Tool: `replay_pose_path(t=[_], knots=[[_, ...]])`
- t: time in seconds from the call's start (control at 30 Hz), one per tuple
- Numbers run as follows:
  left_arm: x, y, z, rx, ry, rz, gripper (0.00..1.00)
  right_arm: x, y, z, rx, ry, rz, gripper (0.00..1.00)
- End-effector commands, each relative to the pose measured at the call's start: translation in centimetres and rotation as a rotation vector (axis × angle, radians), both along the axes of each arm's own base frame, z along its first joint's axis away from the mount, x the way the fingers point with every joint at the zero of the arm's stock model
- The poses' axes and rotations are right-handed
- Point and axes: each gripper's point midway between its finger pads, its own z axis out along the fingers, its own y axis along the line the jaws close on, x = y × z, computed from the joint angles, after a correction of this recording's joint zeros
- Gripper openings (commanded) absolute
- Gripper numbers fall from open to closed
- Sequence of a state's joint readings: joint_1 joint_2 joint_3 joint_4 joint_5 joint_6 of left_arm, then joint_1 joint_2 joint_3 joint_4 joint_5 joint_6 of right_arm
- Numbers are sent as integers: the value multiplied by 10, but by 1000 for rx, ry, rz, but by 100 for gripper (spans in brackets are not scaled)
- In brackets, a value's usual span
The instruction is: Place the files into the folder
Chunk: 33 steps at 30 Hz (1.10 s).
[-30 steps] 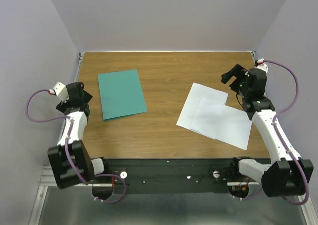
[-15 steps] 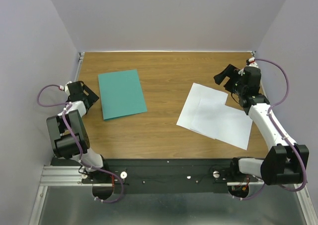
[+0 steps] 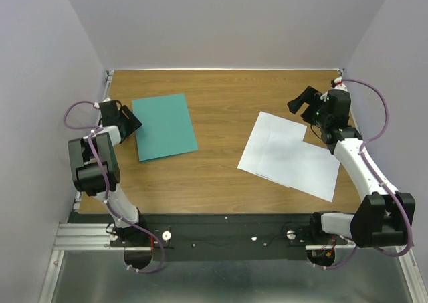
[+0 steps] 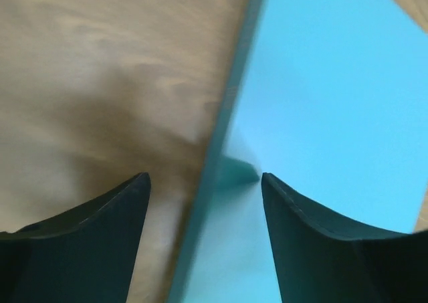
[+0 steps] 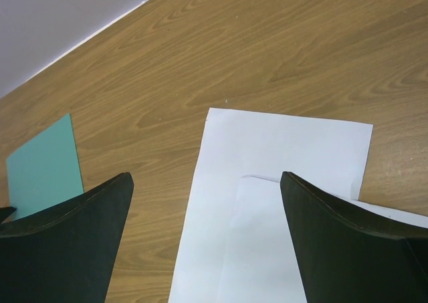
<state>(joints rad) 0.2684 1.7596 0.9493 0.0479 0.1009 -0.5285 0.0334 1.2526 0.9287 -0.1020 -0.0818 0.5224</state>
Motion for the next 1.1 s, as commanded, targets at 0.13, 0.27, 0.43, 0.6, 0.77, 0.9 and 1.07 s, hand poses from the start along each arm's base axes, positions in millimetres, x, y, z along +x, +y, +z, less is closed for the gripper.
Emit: replay_pose_path(t=[0.13, 0.27, 0.43, 0.6, 0.77, 0.9, 1.07], knots=[[23, -55, -13, -17, 58, -149, 51, 5, 2, -6, -1, 6, 16, 100], [29, -83, -15, -16, 65, -208, 45, 7, 10, -10, 19, 17, 57, 100], [30, -125, -15, -10, 63, -300, 45, 6, 26, -15, 37, 11, 163, 100], [24, -162, -12, -1, 68, -340, 45, 4, 32, -19, 57, 9, 196, 100], [12, -190, -4, -19, 54, -352, 45, 3, 39, -26, 77, 29, 230, 100], [10, -197, 4, -7, 36, -341, 45, 5, 41, -23, 80, 9, 238, 100], [31, -187, 73, 127, -70, -325, 82, 2, 40, -16, 75, -11, 239, 100]])
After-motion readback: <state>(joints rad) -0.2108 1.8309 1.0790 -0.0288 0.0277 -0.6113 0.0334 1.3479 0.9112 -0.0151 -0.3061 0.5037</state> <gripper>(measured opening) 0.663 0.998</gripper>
